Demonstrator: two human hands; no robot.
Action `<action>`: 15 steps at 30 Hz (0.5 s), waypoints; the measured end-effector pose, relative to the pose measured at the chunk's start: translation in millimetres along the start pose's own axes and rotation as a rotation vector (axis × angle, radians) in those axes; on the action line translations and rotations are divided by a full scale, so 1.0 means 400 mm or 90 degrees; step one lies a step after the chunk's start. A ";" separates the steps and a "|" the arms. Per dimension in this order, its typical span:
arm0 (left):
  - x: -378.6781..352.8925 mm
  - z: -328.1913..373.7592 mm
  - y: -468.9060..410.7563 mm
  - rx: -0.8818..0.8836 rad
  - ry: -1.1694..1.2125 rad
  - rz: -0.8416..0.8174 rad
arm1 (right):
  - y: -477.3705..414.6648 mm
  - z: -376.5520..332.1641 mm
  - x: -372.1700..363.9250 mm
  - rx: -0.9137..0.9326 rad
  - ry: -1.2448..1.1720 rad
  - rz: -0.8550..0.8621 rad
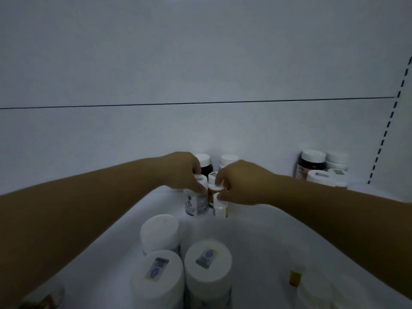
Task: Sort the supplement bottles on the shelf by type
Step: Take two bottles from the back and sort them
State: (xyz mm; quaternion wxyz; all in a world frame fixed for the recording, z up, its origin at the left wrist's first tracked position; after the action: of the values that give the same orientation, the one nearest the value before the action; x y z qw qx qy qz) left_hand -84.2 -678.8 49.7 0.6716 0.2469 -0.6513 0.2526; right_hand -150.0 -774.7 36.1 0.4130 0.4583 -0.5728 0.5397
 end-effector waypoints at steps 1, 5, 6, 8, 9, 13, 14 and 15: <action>-0.005 -0.003 -0.007 -0.001 0.003 -0.009 | -0.007 -0.008 -0.010 0.007 0.017 0.004; -0.020 -0.022 -0.013 0.030 0.073 -0.031 | -0.012 -0.029 -0.042 0.030 0.039 0.039; -0.019 -0.024 -0.010 0.034 0.082 -0.024 | -0.013 -0.029 -0.043 0.028 0.041 0.045; -0.006 -0.030 0.003 0.042 0.108 -0.003 | -0.014 -0.021 -0.034 0.012 0.018 0.033; 0.008 -0.036 0.015 0.052 0.136 0.009 | -0.013 -0.013 -0.018 -0.001 -0.027 0.026; 0.090 -0.055 0.081 0.080 0.211 0.035 | 0.008 0.014 0.081 -0.037 -0.436 -0.032; 0.107 -0.052 0.098 0.079 0.208 0.041 | 0.018 0.016 0.103 -0.033 -0.492 -0.045; 0.120 -0.047 0.113 0.077 0.203 0.048 | 0.027 0.016 0.121 -0.021 -0.513 -0.051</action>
State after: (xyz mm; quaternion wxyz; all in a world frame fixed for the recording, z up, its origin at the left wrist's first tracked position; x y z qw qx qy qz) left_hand -98.9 -631.8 97.2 0.7405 0.2190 -0.5288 0.3523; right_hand -171.9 -785.1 80.1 0.1832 0.6482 -0.6795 0.2909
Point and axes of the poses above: each hand's wrist, its own y-axis away from the middle knuckle, its own x-axis out of the back of the hand, z = x × y, the point moved 7 cm from there along -y, towards the middle knuckle, and after that the axes turned 7 degrees about -x, right-handed, at the moved point
